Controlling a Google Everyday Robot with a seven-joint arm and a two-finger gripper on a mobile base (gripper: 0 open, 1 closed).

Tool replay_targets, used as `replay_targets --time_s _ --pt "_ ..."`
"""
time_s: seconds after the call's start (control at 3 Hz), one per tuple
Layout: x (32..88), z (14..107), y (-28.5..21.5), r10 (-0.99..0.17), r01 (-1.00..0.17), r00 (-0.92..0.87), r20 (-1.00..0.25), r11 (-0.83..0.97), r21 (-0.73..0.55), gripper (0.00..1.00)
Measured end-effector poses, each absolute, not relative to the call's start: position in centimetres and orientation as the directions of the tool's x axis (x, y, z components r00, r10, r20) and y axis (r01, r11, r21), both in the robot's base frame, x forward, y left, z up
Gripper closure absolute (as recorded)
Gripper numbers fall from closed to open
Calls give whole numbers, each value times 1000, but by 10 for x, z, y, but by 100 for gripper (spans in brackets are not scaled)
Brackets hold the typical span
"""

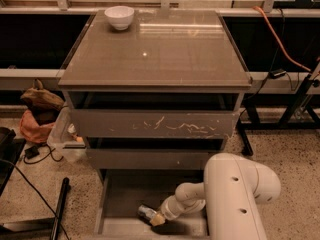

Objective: Place redbull can into bottom drawer

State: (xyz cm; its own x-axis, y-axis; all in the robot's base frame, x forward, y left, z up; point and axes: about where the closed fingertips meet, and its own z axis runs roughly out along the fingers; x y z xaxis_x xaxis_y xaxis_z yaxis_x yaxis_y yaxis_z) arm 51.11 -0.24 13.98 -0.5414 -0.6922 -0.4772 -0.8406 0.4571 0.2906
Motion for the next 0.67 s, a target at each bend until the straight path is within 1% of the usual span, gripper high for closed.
replay_targets --time_s 0.33,0.67 --pt "511 140 -2 -693 -841 -541 -477 456 291 82" --pt "511 140 -2 -693 -841 -541 -477 456 291 59"
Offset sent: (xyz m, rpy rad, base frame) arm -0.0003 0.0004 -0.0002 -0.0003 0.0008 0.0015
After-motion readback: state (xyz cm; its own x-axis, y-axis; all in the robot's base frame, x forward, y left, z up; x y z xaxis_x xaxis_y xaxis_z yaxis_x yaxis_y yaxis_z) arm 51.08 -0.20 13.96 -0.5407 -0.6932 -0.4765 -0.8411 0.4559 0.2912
